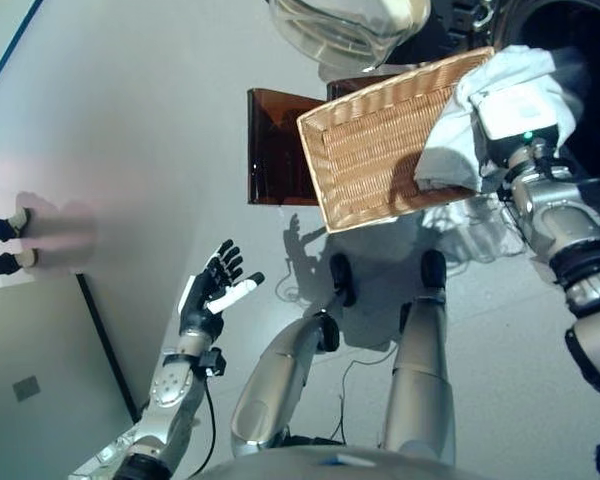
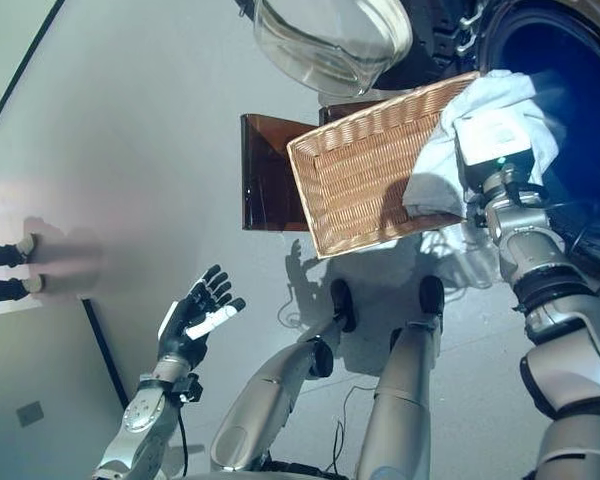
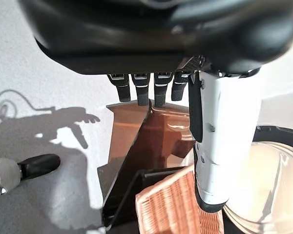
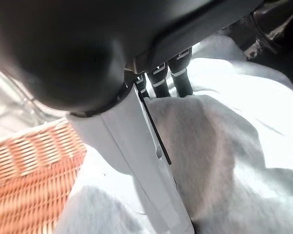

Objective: Pick up the clothes and place them into the washing machine

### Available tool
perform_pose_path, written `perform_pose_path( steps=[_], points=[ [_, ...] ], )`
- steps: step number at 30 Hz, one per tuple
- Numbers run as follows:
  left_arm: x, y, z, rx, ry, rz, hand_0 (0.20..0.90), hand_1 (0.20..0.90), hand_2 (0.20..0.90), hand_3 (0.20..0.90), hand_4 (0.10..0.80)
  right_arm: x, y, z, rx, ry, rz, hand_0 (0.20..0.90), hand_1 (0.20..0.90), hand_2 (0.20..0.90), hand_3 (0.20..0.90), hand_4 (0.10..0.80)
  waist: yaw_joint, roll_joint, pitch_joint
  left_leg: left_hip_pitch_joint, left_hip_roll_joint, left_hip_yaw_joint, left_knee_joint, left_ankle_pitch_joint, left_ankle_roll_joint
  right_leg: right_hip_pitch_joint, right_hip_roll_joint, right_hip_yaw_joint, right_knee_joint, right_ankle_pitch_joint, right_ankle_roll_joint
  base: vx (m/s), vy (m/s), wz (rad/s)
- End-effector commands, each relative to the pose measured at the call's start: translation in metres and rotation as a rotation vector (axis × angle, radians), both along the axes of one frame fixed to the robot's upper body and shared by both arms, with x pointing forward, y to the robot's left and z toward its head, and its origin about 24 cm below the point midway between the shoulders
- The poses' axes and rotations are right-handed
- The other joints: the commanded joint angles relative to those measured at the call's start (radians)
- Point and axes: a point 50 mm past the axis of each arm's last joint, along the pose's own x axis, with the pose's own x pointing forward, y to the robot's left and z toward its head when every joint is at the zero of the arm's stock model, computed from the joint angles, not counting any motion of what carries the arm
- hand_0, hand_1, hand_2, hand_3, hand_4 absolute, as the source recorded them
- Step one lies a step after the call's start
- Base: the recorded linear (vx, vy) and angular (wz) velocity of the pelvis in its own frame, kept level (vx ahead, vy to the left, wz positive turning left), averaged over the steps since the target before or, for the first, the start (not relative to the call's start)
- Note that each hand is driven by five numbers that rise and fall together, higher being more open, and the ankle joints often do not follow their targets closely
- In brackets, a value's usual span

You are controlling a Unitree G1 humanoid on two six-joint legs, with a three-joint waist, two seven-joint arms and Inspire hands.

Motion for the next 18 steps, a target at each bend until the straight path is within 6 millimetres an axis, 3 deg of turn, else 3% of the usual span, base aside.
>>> perform_pose_path(
  steps=[1,16,17,18],
  points=[
    [0.010,0.019,0.043,0.017,-0.223,0.086,0.900,0.900,0.900,0.900,0.800,0.003,0.010,0.078,-0.044,-0.256,0.033,0.900,0.900,0.900,0.900,0.800,0.026,0.078,0.061,-0.099,0.027,-0.024,0.052,0.026,-0.112,-0.020,0.014,-0.054,0.001,0.016,-0.056,-0.028,0.004,0.19],
    [0.021,0.014,0.058,-0.007,-0.297,0.111,0.900,0.900,0.900,0.900,0.800,0.005,-0.004,0.095,0.027,-0.305,-0.055,0.900,0.900,0.900,0.900,0.800,0.051,0.114,0.061,-0.184,-0.004,-0.042,0.006,0.082,-0.116,-0.125,0.004,-0.050,0.030,0.039,-0.054,-0.036,0.030,0.09],
    [0.021,0.014,0.058,-0.007,-0.297,0.111,0.900,0.900,0.900,0.900,0.800,0.005,-0.004,0.095,0.027,-0.305,-0.055,0.768,0.768,0.768,0.768,0.706,0.051,0.114,0.061,-0.184,-0.004,-0.042,0.006,0.082,-0.116,-0.125,0.004,-0.050,0.030,0.039,-0.054,-0.028,0.036,-0.02],
    [0.021,0.015,0.058,-0.011,-0.298,0.118,0.900,0.900,0.900,0.900,0.800,0.006,-0.002,0.095,0.004,-0.296,-0.053,0.521,0.521,0.521,0.521,0.529,0.053,0.116,0.061,-0.184,-0.006,-0.041,0.000,0.086,-0.116,-0.127,0.004,-0.050,0.030,0.039,-0.053,0.000,0.000,0.00]
  ],
)
